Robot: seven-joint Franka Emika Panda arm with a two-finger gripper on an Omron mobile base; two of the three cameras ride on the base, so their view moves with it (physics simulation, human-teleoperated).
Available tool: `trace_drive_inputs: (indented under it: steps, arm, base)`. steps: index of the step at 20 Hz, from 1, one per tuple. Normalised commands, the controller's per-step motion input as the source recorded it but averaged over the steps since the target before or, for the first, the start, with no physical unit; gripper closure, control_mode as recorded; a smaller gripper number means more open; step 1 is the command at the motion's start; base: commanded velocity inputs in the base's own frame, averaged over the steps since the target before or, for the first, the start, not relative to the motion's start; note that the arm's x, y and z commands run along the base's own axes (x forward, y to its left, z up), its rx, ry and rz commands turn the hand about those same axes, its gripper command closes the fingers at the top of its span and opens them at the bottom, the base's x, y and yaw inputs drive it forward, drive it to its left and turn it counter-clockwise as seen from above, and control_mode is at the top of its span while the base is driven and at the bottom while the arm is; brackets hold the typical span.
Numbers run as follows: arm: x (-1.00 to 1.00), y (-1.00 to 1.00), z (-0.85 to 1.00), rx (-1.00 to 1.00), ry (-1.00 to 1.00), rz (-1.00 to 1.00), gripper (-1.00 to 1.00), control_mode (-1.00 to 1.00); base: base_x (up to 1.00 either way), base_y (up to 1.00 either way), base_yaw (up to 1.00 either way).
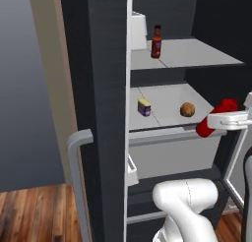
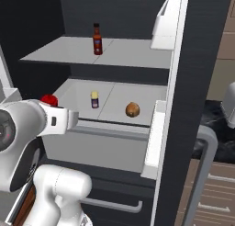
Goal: Place the condiment bottle and ketchup from the counter to the top shelf of the fridge. If the existing items in the fridge are on the top shelf, move them to other shelves.
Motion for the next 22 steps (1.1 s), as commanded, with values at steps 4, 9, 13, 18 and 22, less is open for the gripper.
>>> trace_drive_inputs:
  steps: [4, 9, 13, 18, 22]
  arm:
    - [0.0, 0.0, 0.0, 0.0, 0.0, 0.0, 1.0, 1.0]
    - [0.42, 0.61, 0.92, -0.01, -0.06, -0.14, 1.0, -1.0]
    - [0.72, 0.6, 0.78, -0.02, 0.0, -0.03, 1.0, -1.0]
    - [0.97, 0.3, 0.49, -0.04, 0.01, 0.0, 1.0, -1.0]
    - [0.93, 0.21, 0.22, -0.08, 0.1, 0.0, 1.0, -1.0]
  base:
    - [0.34, 0.58, -0.1]
    - [0.0, 0.0, 0.0]
    - [0.0, 0.0, 0.0]
    - [0.0, 0.0, 0.0]
    - [0.0, 0.0, 0.0]
